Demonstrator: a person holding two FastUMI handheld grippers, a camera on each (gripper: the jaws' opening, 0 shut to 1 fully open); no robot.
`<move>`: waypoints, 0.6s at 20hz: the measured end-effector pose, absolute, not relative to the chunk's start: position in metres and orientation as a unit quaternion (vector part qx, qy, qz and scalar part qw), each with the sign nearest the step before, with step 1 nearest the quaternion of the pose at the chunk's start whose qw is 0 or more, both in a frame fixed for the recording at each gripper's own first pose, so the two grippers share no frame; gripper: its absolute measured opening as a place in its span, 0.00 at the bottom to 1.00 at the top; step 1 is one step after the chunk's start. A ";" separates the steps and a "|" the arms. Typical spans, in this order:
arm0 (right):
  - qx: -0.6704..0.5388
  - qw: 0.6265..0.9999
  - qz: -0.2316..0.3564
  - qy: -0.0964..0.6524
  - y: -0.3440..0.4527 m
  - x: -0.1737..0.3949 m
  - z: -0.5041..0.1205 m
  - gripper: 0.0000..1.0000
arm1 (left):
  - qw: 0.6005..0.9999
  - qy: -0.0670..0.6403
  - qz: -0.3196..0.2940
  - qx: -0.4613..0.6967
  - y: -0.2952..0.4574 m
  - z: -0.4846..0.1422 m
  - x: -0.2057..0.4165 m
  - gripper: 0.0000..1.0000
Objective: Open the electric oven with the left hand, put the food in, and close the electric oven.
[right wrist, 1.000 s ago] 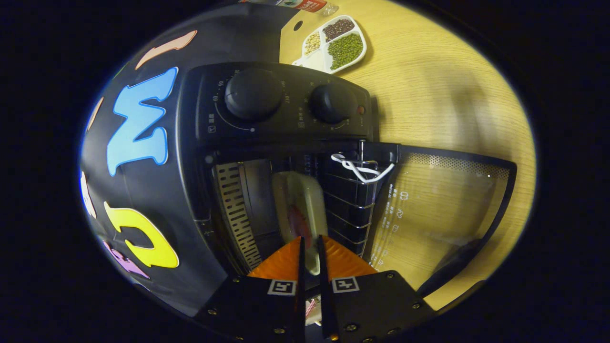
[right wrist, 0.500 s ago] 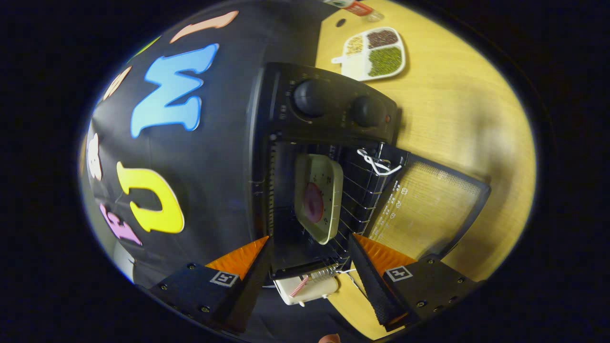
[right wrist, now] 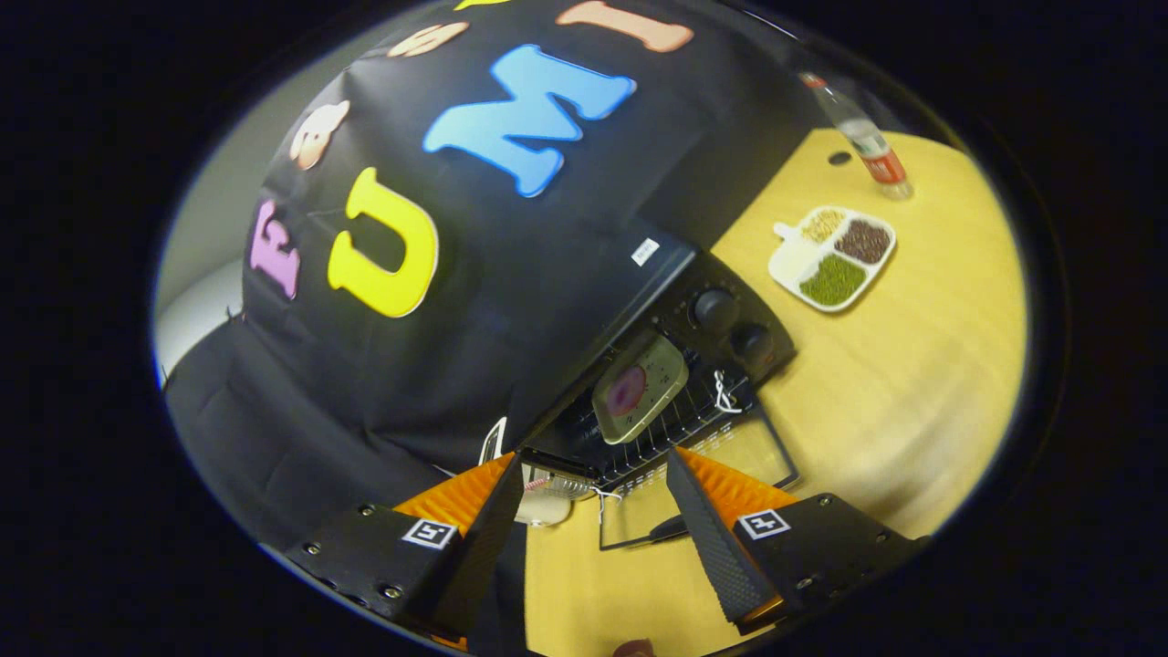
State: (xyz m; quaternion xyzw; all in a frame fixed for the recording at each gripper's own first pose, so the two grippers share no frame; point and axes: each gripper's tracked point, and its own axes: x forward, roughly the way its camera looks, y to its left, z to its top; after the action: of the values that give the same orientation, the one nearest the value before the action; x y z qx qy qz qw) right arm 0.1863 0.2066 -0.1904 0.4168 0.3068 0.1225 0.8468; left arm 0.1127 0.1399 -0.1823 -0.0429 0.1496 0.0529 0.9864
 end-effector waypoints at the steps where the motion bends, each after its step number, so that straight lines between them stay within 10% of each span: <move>1: 0.393 0.859 0.131 0.300 0.199 0.178 -0.184 0.96 | 0.986 0.155 0.046 -0.043 0.131 -0.186 0.112 1.00; 12: 0.186 0.954 0.106 0.212 0.091 0.129 -0.149 0.97 | 0.973 0.220 -0.042 -0.053 0.051 -0.245 0.123 0.93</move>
State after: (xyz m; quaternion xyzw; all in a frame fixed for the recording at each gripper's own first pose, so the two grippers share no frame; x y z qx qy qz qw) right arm 0.1289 0.0908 -0.1491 0.1860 0.2115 0.1062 0.9536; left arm 0.1232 0.0506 -0.2453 -0.0533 0.2204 -0.0419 0.9731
